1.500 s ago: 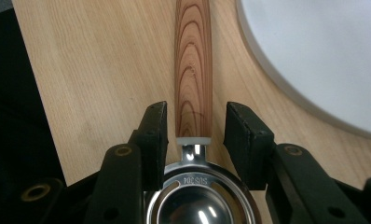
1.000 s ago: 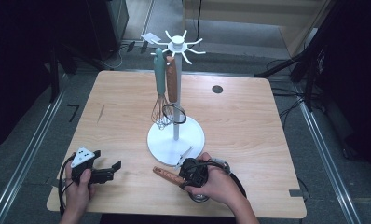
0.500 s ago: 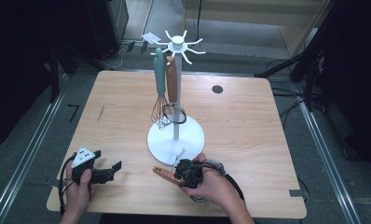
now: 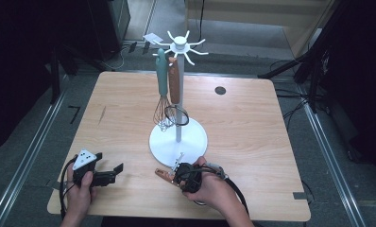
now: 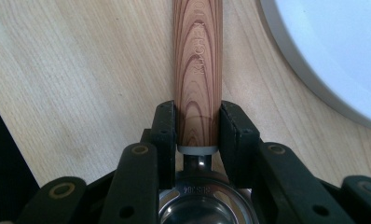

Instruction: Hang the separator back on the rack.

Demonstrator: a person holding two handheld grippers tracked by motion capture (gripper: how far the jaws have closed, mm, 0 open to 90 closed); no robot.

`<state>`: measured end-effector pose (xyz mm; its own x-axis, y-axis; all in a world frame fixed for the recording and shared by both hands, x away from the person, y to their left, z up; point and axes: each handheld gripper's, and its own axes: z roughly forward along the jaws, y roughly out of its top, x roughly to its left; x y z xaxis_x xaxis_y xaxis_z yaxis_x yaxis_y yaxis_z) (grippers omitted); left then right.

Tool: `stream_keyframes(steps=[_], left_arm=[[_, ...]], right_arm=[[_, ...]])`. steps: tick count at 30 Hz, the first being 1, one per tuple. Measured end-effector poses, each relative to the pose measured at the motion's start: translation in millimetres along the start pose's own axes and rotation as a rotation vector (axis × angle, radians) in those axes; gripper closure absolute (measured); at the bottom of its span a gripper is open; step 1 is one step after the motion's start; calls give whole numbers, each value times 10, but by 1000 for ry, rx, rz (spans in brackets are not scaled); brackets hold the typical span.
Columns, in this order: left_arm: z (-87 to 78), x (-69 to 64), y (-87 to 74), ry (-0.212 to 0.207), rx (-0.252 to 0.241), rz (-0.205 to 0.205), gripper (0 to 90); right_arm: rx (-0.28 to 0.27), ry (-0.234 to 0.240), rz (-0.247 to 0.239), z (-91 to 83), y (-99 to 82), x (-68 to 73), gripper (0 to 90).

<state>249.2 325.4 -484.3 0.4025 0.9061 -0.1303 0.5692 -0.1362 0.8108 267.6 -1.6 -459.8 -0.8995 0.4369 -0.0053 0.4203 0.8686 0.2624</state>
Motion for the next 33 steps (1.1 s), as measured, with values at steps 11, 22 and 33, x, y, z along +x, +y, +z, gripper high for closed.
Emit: stream_keyframes(steps=[11, 22, 33], left_arm=[[-3, 17, 2, -5, -3, -9, 26], [-8, 21, 1, -5, -9, -13, 26], [-9, 24, 0, -1, -13, -16, 26]], right_arm=[[-49, 41, 30, -9, -62, -51, 713], [-144, 15, 90, -143, -186, -160, 713], [-217, -11, 188, -216, -386, -348, 713]])
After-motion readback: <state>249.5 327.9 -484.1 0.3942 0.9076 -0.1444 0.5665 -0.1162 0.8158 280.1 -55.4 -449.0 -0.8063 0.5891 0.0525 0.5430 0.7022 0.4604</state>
